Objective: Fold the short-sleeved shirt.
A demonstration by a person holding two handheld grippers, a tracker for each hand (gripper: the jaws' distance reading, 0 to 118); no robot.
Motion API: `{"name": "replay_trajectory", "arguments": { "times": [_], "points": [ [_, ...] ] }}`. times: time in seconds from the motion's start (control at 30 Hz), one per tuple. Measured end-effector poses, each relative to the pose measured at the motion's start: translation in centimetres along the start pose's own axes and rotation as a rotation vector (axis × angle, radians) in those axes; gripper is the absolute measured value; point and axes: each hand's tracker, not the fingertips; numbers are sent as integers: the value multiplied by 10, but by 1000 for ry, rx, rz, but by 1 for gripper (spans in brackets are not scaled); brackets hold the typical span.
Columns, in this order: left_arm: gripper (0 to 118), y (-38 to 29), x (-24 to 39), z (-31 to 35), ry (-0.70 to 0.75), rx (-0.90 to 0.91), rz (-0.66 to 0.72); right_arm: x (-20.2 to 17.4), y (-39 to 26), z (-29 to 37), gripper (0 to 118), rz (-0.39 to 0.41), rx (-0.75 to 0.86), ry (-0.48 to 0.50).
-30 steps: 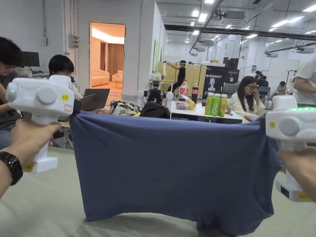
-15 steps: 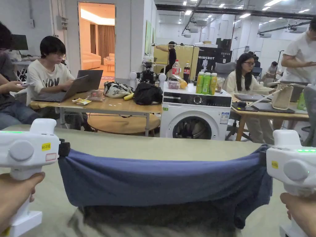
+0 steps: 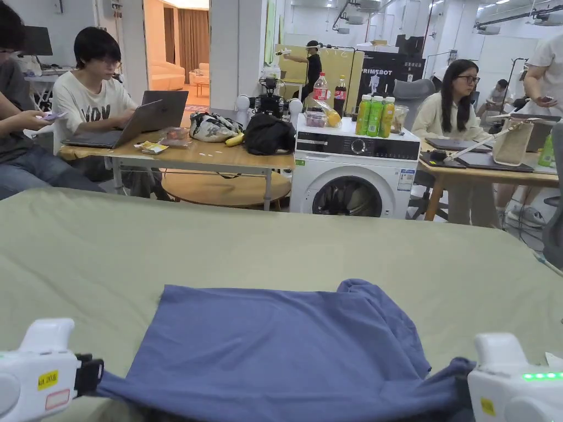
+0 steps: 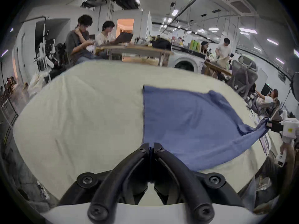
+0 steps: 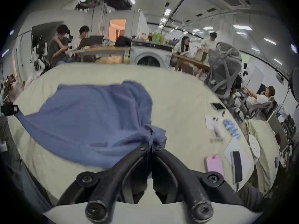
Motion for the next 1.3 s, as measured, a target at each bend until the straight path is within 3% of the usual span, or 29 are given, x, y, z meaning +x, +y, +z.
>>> {"name": "replay_trajectory", "arguments": {
  "times": [0.17, 0.43, 0.47, 0.5, 0.53, 0.6, 0.67, 0.8, 0.93, 1.0, 1.03, 1.1, 1.3],
  "points": [
    [0, -33, -2, -34, 35, -138, 3, -13, -37, -38, 0, 44, -144, -17],
    [0, -41, -20, -68, 47, -183, 9, -13, -49, -55, 5, 13, -154, -18],
    [0, -38, -20, -69, 48, -178, 11, -13, -48, -54, 11, 8, -143, -13],
    [3, -39, -18, -67, 49, -175, 9, -12, -46, -53, 23, 5, -138, -13],
    [15, -36, -17, -67, 54, -167, 2, -12, -44, -50, 37, -4, -122, -4],
    [34, -32, -13, -64, 92, -130, -30, -14, -39, -44, 47, -18, -86, 1],
    [41, -29, -6, -55, 101, -69, -43, -18, -33, -36, 51, -24, -2, -13],
    [41, -23, 11, -37, 59, 100, -78, -30, -22, -27, 51, -37, 144, -15],
    [41, -21, 35, -29, 98, 235, -144, -47, -15, -21, 46, -117, 267, 14],
    [41, -24, 44, -24, 90, 319, -141, -58, -12, -19, 19, -124, 314, 9],
    [32, -24, 48, -23, 95, 339, -130, -63, -11, -18, 0, -123, 331, 5],
    [0, -22, 56, -24, 104, 342, -128, -73, -10, -13, 0, -123, 380, -3],
    [0, -15, 56, -24, 120, 290, -100, -85, 0, -11, 0, -121, 400, 10]
  ]
}}
